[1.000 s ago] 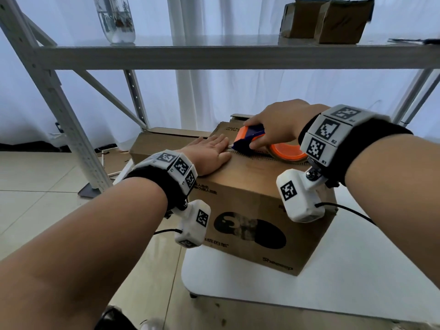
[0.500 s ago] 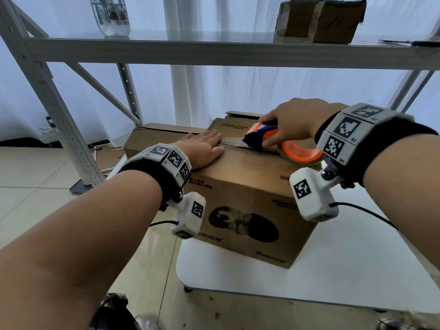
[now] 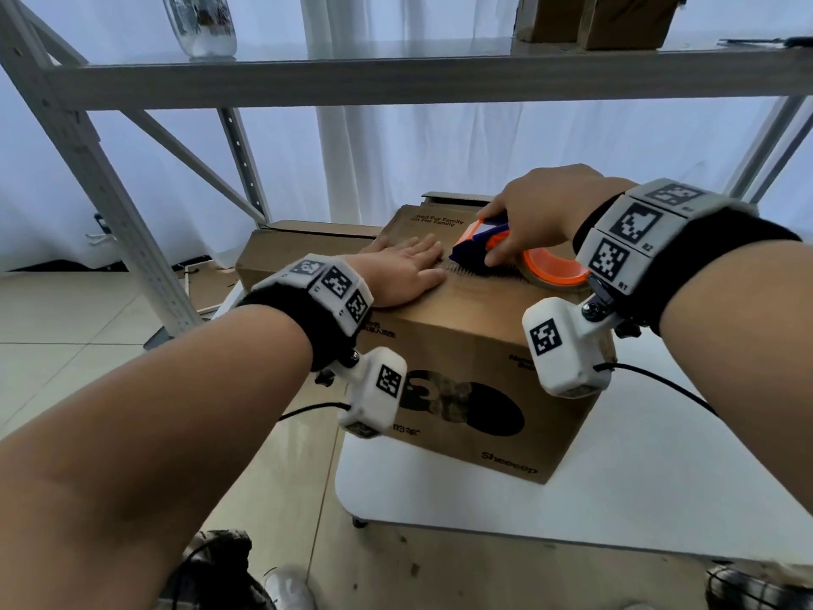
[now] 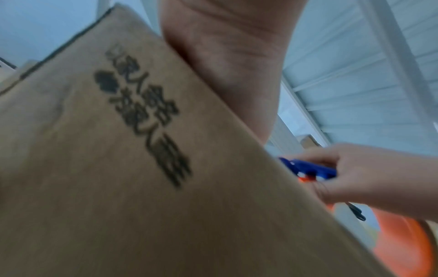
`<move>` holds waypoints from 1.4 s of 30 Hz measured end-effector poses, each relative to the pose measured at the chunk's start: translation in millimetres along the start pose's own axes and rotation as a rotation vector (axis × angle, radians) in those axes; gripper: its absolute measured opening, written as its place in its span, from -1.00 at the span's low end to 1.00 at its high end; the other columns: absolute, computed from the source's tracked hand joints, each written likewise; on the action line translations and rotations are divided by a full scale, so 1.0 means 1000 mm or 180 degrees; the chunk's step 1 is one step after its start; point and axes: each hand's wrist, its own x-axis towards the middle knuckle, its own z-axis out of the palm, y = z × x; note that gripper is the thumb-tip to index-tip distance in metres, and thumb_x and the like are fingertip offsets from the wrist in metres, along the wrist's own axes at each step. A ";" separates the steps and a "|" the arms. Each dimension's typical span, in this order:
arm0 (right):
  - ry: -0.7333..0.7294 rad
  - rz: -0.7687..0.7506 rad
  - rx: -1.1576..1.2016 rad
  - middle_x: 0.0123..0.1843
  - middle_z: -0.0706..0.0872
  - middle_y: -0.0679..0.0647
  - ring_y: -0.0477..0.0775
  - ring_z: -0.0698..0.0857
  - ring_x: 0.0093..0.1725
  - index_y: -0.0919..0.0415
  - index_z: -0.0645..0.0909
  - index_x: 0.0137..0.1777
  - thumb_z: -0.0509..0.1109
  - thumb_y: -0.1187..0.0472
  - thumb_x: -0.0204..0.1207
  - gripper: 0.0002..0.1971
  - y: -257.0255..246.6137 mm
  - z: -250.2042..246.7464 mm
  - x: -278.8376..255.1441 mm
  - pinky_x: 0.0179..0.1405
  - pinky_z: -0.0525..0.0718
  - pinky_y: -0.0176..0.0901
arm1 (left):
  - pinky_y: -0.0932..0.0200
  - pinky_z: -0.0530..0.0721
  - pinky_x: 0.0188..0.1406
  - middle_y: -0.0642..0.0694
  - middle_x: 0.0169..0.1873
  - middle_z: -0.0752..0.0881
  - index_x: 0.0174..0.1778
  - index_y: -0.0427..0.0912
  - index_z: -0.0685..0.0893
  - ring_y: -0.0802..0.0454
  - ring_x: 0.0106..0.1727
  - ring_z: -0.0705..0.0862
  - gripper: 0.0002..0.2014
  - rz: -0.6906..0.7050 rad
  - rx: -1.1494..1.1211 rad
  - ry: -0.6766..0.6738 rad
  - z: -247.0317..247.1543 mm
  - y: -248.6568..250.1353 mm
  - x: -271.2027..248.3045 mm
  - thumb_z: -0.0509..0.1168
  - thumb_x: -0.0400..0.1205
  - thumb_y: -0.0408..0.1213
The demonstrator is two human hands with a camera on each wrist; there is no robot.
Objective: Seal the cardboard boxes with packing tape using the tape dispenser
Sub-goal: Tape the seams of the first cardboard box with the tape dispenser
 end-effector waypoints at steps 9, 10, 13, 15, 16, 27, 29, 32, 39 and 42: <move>-0.0042 -0.0005 0.0041 0.33 0.61 -0.13 0.03 0.56 0.30 -0.21 0.41 0.51 0.43 -0.36 0.35 -0.28 0.002 -0.001 0.001 -0.08 0.43 -0.09 | -0.01 -0.31 0.62 0.07 0.68 -0.16 0.68 0.00 -0.18 0.16 0.66 -0.20 -0.23 0.0098 0.0115 0.0174 -0.009 -0.008 0.013 -0.15 0.65 0.33; -0.0061 -0.0015 0.0018 0.31 0.62 -0.13 0.03 0.57 0.29 -0.21 0.42 0.50 0.44 -0.36 0.34 -0.28 0.001 -0.002 0.002 -0.09 0.43 -0.10 | -0.02 -0.30 0.63 0.06 0.68 -0.14 0.68 0.00 -0.17 0.16 0.66 -0.19 -0.19 0.0171 0.0052 0.0209 -0.009 -0.007 0.014 -0.12 0.61 0.36; -0.0090 -0.0040 0.0005 0.32 0.62 -0.11 0.05 0.57 0.29 -0.19 0.42 0.51 0.45 -0.36 0.33 -0.26 0.001 -0.004 0.005 -0.06 0.46 -0.09 | 0.04 -0.12 0.62 0.04 0.67 0.04 0.69 -0.01 -0.01 0.09 0.67 0.00 -0.15 0.0150 -0.0253 0.0407 -0.007 -0.008 0.013 0.03 0.57 0.37; -0.0101 -0.0058 -0.0009 0.35 0.60 -0.11 0.06 0.56 0.31 -0.19 0.39 0.53 0.45 -0.36 0.33 -0.24 0.001 -0.005 0.005 -0.04 0.46 -0.08 | 0.09 0.09 0.57 0.03 0.65 0.19 0.68 0.00 0.10 0.04 0.64 0.17 -0.14 0.0139 -0.0449 0.0565 -0.004 -0.009 0.010 0.13 0.53 0.37; -0.0083 -0.0074 -0.0039 0.36 0.59 -0.11 0.06 0.56 0.31 -0.19 0.38 0.54 0.45 -0.36 0.33 -0.24 0.001 -0.005 0.005 -0.04 0.46 -0.08 | 0.10 0.16 0.54 0.02 0.62 0.25 0.67 0.00 0.14 0.02 0.61 0.24 -0.13 0.0139 -0.0457 0.0630 -0.003 -0.008 0.009 0.15 0.51 0.38; 0.0001 -0.0126 -0.0247 0.38 0.57 -0.11 0.05 0.54 0.33 -0.20 0.31 0.57 0.37 -0.36 0.41 -0.27 0.002 -0.002 -0.001 -0.05 0.47 -0.08 | 0.02 0.27 0.50 -0.02 0.58 0.35 0.65 0.03 0.20 -0.07 0.56 0.34 -0.21 -0.0011 -0.0138 0.0612 -0.001 -0.002 0.003 0.00 0.56 0.40; -0.0031 -0.0111 -0.0237 0.37 0.58 -0.12 0.05 0.55 0.33 -0.19 0.34 0.56 0.39 -0.36 0.40 -0.27 0.000 -0.001 0.001 -0.03 0.51 -0.07 | 0.01 -0.02 0.62 0.03 0.67 0.09 0.68 0.02 0.04 0.04 0.67 0.08 -0.22 0.0043 -0.0077 0.0401 -0.001 -0.004 0.003 -0.11 0.61 0.37; -0.0087 -0.0060 -0.0194 0.37 0.58 -0.11 0.05 0.55 0.33 -0.19 0.34 0.56 0.42 -0.35 0.37 -0.24 -0.002 -0.001 0.004 -0.03 0.49 -0.08 | -0.05 -0.28 0.63 0.06 0.68 -0.11 0.69 0.02 -0.10 0.14 0.67 -0.14 -0.22 -0.0071 -0.0022 0.0177 0.001 -0.012 0.007 -0.24 0.61 0.39; -0.0160 -0.0045 -0.0013 0.34 0.58 -0.13 0.04 0.54 0.30 -0.20 0.34 0.55 0.42 -0.40 0.33 -0.21 0.005 -0.002 0.002 -0.06 0.41 -0.10 | -0.04 -0.32 0.62 -0.01 0.68 -0.17 0.68 -0.06 -0.17 0.10 0.67 -0.20 -0.12 -0.0400 0.0117 0.0091 -0.003 -0.006 0.008 -0.25 0.56 0.44; -0.0150 -0.0056 -0.0036 0.35 0.58 -0.13 0.03 0.54 0.31 -0.20 0.36 0.54 0.42 -0.39 0.34 -0.23 0.004 -0.003 0.004 -0.05 0.40 -0.10 | 0.01 -0.25 0.64 -0.01 0.68 -0.18 0.68 -0.09 -0.18 0.10 0.67 -0.19 -0.10 -0.0250 -0.0111 0.0097 0.003 0.014 0.005 -0.16 0.57 0.44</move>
